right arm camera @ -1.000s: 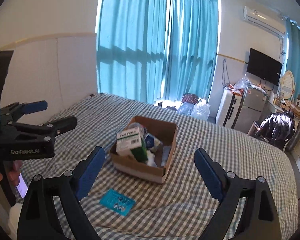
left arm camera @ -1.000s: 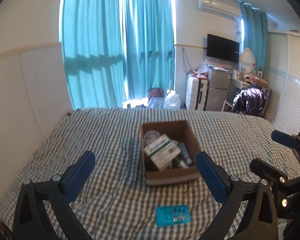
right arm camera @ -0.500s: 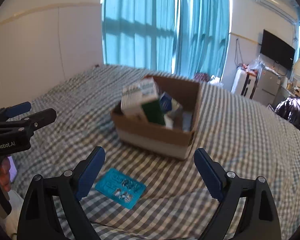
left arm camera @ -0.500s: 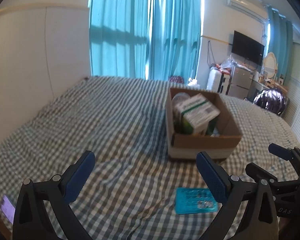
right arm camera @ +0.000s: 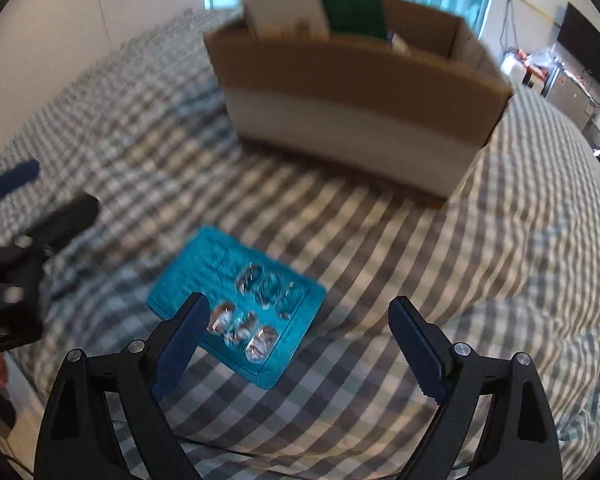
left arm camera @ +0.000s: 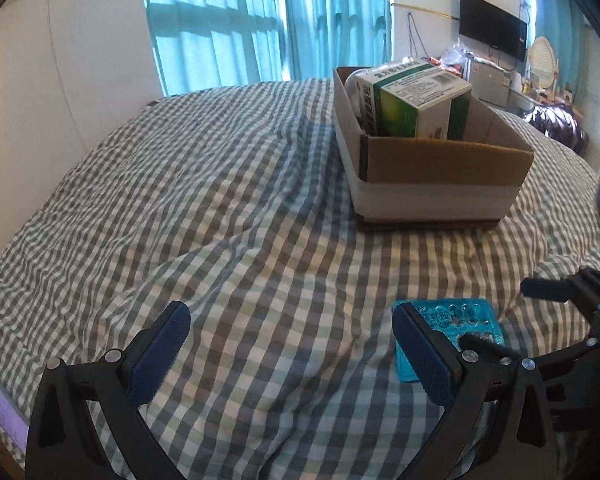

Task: Organize objects
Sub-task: 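Move the right tool down to the blue blister pack and grasp it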

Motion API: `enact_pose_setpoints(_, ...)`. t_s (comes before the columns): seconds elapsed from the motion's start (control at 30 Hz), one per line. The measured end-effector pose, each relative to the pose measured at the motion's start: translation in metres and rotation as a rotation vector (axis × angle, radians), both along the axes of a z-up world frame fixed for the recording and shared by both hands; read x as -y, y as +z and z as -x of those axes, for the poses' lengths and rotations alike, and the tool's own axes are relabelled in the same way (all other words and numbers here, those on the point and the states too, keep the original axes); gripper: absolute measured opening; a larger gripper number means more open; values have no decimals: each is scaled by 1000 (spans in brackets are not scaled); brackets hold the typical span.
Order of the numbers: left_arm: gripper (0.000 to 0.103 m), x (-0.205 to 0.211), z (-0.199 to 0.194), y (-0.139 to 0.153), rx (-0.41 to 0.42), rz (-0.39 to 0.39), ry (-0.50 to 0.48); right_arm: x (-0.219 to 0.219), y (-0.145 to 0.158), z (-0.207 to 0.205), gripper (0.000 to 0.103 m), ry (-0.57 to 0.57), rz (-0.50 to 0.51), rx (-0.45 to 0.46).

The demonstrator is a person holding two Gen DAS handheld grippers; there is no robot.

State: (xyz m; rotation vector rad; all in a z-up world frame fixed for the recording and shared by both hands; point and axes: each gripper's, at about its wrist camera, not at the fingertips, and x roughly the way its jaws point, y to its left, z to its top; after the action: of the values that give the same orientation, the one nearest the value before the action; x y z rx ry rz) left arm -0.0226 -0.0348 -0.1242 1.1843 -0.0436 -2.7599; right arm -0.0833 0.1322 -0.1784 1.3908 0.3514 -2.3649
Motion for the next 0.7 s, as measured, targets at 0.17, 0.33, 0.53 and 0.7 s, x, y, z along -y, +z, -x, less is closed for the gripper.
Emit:
enact_pose_setpoints(0.17,103,4,0,-4,19,-21,14,-3,-16,11,91,-14,69,107)
enact_pose_setpoints(0.33,103,4,2,-8,35,-23,17,-11,-26,15,91,-26,134,164)
enact_pose_setpoints(0.53,103,1,4,-14,51,10,18,0,-13,-4,65,42,108,94)
enact_pose_setpoints(0.7,103,1,4,-14,50,17,25,-1,8,-20,40,52,101,1)
